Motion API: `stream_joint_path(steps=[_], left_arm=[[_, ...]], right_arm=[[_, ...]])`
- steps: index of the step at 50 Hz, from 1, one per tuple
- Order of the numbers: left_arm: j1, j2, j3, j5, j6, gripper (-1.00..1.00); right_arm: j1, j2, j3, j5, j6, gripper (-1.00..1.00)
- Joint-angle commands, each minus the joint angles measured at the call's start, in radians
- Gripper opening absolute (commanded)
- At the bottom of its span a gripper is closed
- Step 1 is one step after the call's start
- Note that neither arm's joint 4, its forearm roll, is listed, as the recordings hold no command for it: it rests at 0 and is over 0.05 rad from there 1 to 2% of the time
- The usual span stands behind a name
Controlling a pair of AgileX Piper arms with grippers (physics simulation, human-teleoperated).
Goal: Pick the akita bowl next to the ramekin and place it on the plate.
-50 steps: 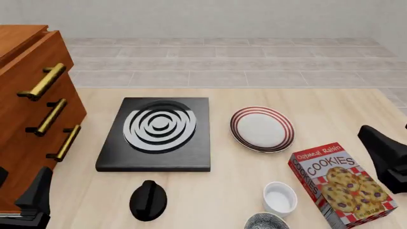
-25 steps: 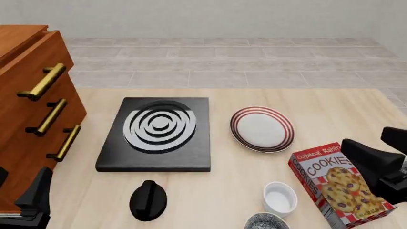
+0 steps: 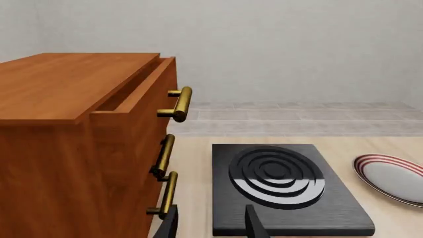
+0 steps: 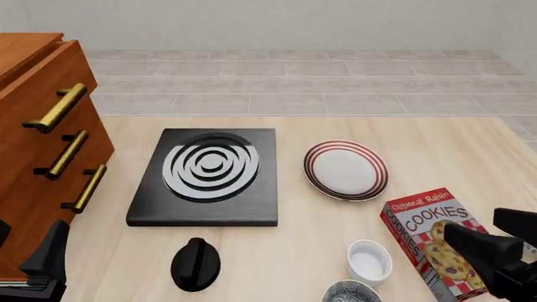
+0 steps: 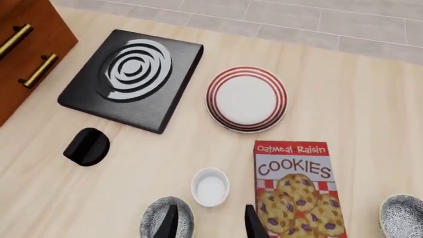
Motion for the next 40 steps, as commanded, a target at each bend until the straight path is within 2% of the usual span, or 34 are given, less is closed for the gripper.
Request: stream_joint_path(steps=[1,5,10,14,19,25,28,34,40], left_arm=[[0.000,0.000,0.000,0.000,0.000,1.00],[0.000,0.000,0.000,0.000,0.000,1.00],[0.000,0.000,0.000,0.000,0.000,1.00],[0.000,0.000,0.000,0.000,0.000,1.00],[0.000,0.000,0.000,0.000,0.000,1.00],[0.000,0.000,0.000,0.000,0.000,1.00],[0.000,0.000,0.000,0.000,0.000,1.00],[0.000,0.000,0.000,0.000,0.000,1.00],[0.000,0.000,0.000,0.000,0.000,1.00]], right_arm=[[0.000,0.006,0.016,0.056,0.037,1.00],[0.002,0.001,0.043,0.060,0.067,1.00],[0.002,-0.017,0.066,0.070,0.068,1.00],[0.014,-0.027,0.108,0.071,0.099,1.00],[0.011,-0.025,0.112,0.071,0.101,1.00],[0.036,-0.033,0.140,0.076,0.151,1.00],[0.041,-0.035,0.142,0.076,0.156,1.00],[0.065,-0.020,0.161,0.054,0.192,1.00],[0.075,-0.003,0.172,0.030,0.198,1.00]])
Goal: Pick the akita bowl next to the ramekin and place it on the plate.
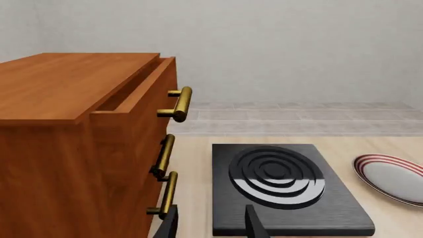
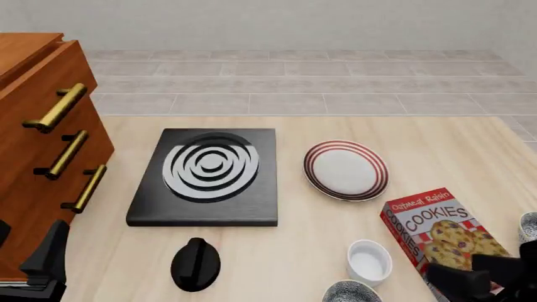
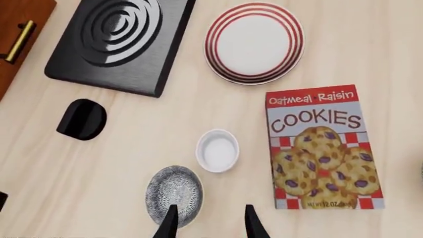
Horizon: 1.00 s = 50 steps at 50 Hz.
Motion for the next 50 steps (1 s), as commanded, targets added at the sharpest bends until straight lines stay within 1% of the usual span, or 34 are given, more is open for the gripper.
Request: stream_joint_path(steps=[1,7,21,31,40,42,50], left_arm=[[0.000,0.000,0.000,0.000,0.000,1.00],[0.000,0.000,0.000,0.000,0.000,1.00],[0.000,0.000,0.000,0.000,0.000,1.00],[0.000,0.000,0.000,0.000,0.000,1.00],[0.000,0.000,0.000,0.000,0.000,1.00],[0.000,0.000,0.000,0.000,0.000,1.00],[0.000,0.000,0.000,0.000,0.000,1.00]], right_arm=[[0.026,0.017,0.032,-0.029,0.037,1.00],[0.047,0.025,0.058,-0.051,0.062,1.00],[0.084,0.078,0.105,-0.141,0.092,1.00],[0.090,0.111,0.127,-0.185,0.108,1.00],[0.108,0.153,0.163,-0.252,0.121,1.00],[0.121,0.171,0.178,-0.278,0.132,1.00],[0.136,0.204,0.200,-0.321,0.145,1.00]])
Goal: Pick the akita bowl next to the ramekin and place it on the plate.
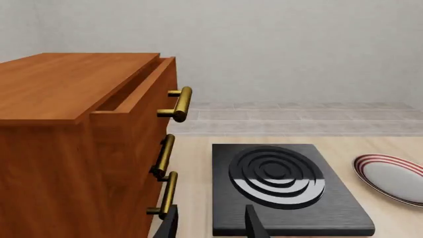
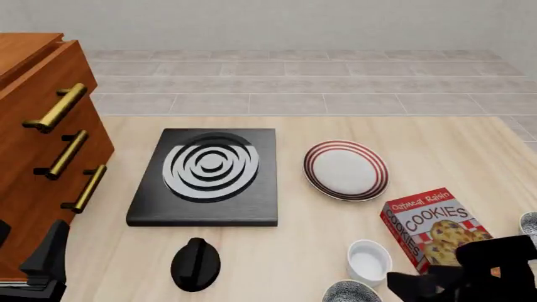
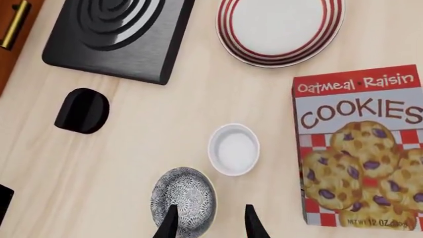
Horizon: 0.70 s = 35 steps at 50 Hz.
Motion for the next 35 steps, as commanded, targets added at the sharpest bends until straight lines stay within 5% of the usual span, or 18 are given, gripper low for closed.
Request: stream_joint_path(steps=[1,35], left_arm=[[0.000,0.000,0.000,0.000,0.000,1.00],[0.000,0.000,0.000,0.000,0.000,1.00]], right_arm=[[0.026,0.049,0.036,-0.068,0.022,1.00],[0.079,0.161,0.132,-0.207,0.085,1.00]])
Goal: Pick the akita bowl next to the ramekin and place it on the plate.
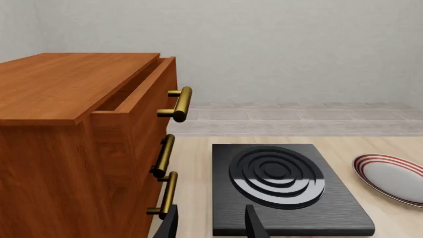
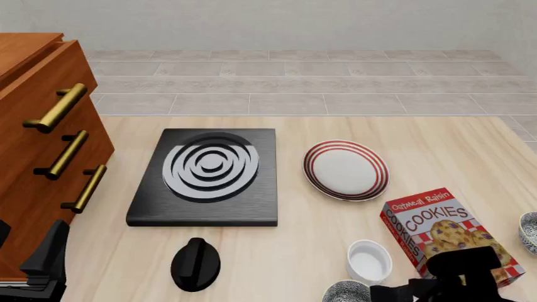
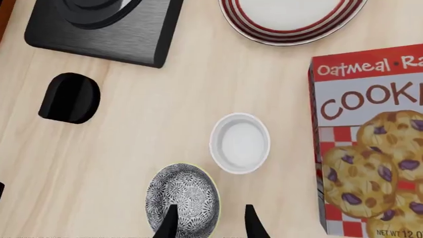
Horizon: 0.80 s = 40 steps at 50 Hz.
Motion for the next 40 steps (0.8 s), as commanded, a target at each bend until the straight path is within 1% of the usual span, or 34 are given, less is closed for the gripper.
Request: stream_joint_path(steps=[1,3,4,17,29,40], left_arm=[[0.000,0.000,0.000,0.000,0.000,1.00],[0.000,0.000,0.000,0.000,0.000,1.00],[0.000,0.000,0.000,0.000,0.000,1.00],[0.000,0.000,0.000,0.000,0.000,1.00],[0.000,0.000,0.000,0.000,0.000,1.00],[0.000,0.000,0.000,0.000,0.000,1.00]], right_arm=[[0.021,0.033,0.031,-0.039,0.030,1.00],[0.024,0.040,0.033,-0.045,0.037,1.00],[0.033,0.048,0.037,-0.053,0.052,1.00],[0.028,0.085,0.067,-0.106,0.044,1.00],[0.047,0.139,0.089,-0.171,0.055,1.00],[0.068,0.179,0.094,-0.212,0.066,1.00]])
